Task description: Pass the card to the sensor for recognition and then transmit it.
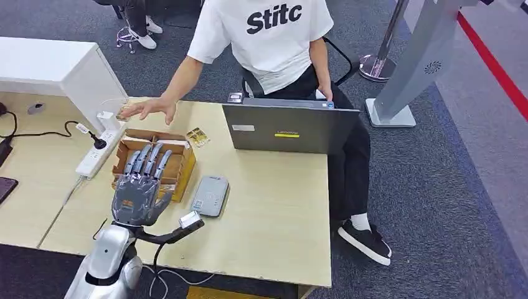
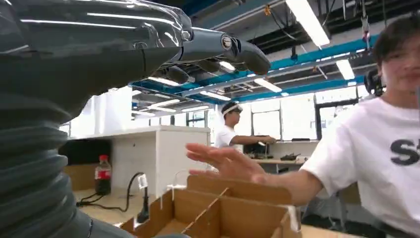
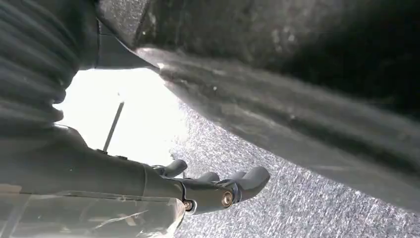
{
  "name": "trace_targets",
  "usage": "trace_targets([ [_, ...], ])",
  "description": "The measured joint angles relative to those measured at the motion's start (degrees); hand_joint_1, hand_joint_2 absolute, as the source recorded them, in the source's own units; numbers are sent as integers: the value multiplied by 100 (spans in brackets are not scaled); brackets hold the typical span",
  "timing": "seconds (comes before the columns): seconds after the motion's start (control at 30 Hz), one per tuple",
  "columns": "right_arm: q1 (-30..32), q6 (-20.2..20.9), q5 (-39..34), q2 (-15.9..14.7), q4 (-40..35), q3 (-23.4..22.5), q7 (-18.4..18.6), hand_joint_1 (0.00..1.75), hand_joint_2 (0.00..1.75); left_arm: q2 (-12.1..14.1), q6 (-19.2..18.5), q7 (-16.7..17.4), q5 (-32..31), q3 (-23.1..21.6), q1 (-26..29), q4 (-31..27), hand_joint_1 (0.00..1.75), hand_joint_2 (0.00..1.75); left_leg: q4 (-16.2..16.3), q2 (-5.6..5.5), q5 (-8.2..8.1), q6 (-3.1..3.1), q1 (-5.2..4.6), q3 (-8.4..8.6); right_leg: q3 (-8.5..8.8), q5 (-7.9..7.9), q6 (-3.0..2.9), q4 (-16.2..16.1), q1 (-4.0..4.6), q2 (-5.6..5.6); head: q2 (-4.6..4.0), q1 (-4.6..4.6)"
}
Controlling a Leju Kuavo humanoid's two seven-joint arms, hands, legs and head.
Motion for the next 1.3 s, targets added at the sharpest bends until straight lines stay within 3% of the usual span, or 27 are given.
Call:
trace_targets([
  [0.57, -1, 2, 105, -2, -2, 2, -20, 0, 175, 173, 162, 48, -15, 529, -123, 1233, 0, 175, 0, 0, 0, 0, 0, -1, -1, 0, 0, 0, 0, 0, 0, 2],
  [0.9, -1, -2, 118, -2, -2, 2, -24, 0, 175, 140, 547, -50, -20, 660, -229, 1548, 0, 175, 0, 0, 0, 0, 0, -2, -2, 0, 0, 0, 0, 0, 0, -2],
  [1.27, 1, 0, 116, -2, -2, 2, -42, 0, 175, 99, 540, -203, 9, 663, -267, 1629, 0, 175, 0, 0, 0, 0, 0, -2, -3, 0, 0, 0, 0, 0, 0, -2],
  [1.3, 1, 0, 116, -2, -2, 2, -42, 0, 175, 94, 523, -257, 54, 663, -266, 1635, 98, 175, 0, 0, 0, 0, 0, -2, -3, 0, 0, 0, 0, 0, 0, -2],
])
